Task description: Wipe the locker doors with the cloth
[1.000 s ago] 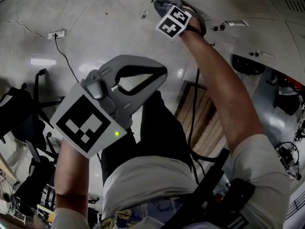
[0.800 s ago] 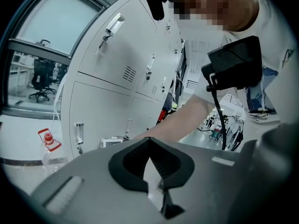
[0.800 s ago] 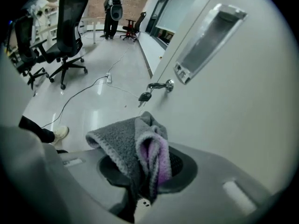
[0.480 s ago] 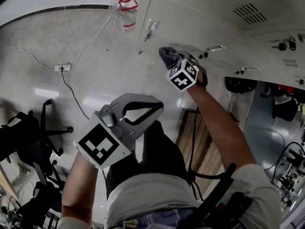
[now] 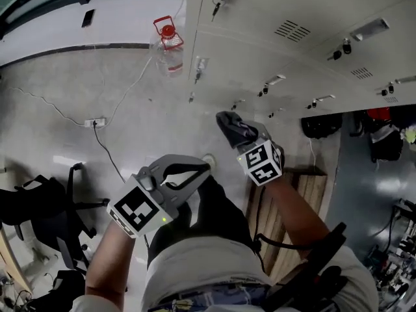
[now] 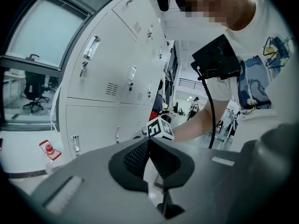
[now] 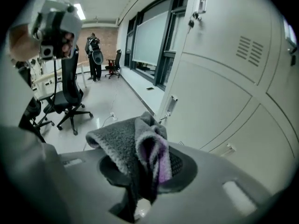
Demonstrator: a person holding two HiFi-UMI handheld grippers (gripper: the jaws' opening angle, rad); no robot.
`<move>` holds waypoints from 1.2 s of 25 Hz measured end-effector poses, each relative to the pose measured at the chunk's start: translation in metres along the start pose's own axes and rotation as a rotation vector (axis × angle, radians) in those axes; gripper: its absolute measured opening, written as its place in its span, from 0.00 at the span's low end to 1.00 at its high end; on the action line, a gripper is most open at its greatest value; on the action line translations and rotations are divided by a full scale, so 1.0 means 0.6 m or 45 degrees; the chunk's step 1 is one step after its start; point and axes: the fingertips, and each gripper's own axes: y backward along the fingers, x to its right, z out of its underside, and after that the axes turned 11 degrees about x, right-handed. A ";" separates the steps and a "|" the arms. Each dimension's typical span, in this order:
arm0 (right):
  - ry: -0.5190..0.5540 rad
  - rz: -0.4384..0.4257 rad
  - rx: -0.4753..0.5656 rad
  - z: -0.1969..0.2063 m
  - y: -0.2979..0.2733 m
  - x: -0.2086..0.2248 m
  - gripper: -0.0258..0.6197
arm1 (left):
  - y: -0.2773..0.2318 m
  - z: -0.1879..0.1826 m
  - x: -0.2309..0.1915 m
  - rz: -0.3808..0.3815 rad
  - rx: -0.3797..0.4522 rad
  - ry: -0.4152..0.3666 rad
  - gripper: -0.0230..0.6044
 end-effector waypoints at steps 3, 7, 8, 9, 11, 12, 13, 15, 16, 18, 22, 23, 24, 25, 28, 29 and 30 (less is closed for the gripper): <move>-0.082 0.002 0.069 -0.028 0.069 -0.042 0.18 | 0.030 -0.017 0.037 0.017 0.044 0.013 0.04; -0.113 0.036 0.166 -0.069 0.150 -0.085 0.18 | 0.076 -0.038 0.082 0.008 0.074 -0.031 0.04; -0.119 0.042 0.192 -0.080 0.169 -0.094 0.18 | 0.086 -0.043 0.094 0.004 0.086 -0.030 0.04; -0.128 0.046 0.218 -0.091 0.189 -0.104 0.18 | 0.096 -0.048 0.107 -0.002 0.097 -0.021 0.04; -0.140 0.059 0.271 -0.118 0.226 -0.121 0.18 | 0.111 -0.059 0.132 -0.023 0.101 0.003 0.04; -0.142 0.068 0.299 -0.132 0.244 -0.129 0.18 | 0.118 -0.064 0.143 -0.033 0.095 0.009 0.04; -0.146 0.076 0.327 -0.146 0.262 -0.138 0.18 | 0.124 -0.068 0.153 -0.039 0.089 0.008 0.04; -0.160 0.089 0.384 -0.172 0.294 -0.152 0.18 | 0.131 -0.077 0.171 -0.036 0.084 -0.009 0.04; -0.161 0.096 0.408 -0.183 0.309 -0.158 0.18 | 0.133 -0.082 0.179 -0.031 0.087 -0.021 0.04; -0.149 0.113 0.444 -0.200 0.338 -0.169 0.18 | 0.135 -0.091 0.197 -0.017 0.095 -0.035 0.04; -0.152 0.157 0.491 -0.217 0.390 -0.187 0.18 | 0.133 -0.103 0.235 0.037 0.104 -0.044 0.04; -0.154 0.166 0.499 -0.219 0.400 -0.190 0.18 | 0.132 -0.105 0.244 0.051 0.104 -0.051 0.04; -0.155 0.173 0.507 -0.220 0.410 -0.195 0.18 | 0.131 -0.107 0.251 0.061 0.103 -0.059 0.04; -0.155 0.178 0.513 -0.221 0.419 -0.200 0.18 | 0.131 -0.108 0.257 0.067 0.103 -0.065 0.04; -0.157 0.193 0.526 -0.222 0.442 -0.214 0.18 | 0.133 -0.113 0.271 0.081 0.110 -0.070 0.04; -0.160 0.196 0.530 -0.223 0.448 -0.219 0.18 | 0.134 -0.113 0.275 0.087 0.109 -0.070 0.04; -0.164 0.198 0.534 -0.224 0.454 -0.224 0.18 | 0.136 -0.112 0.279 0.092 0.106 -0.071 0.04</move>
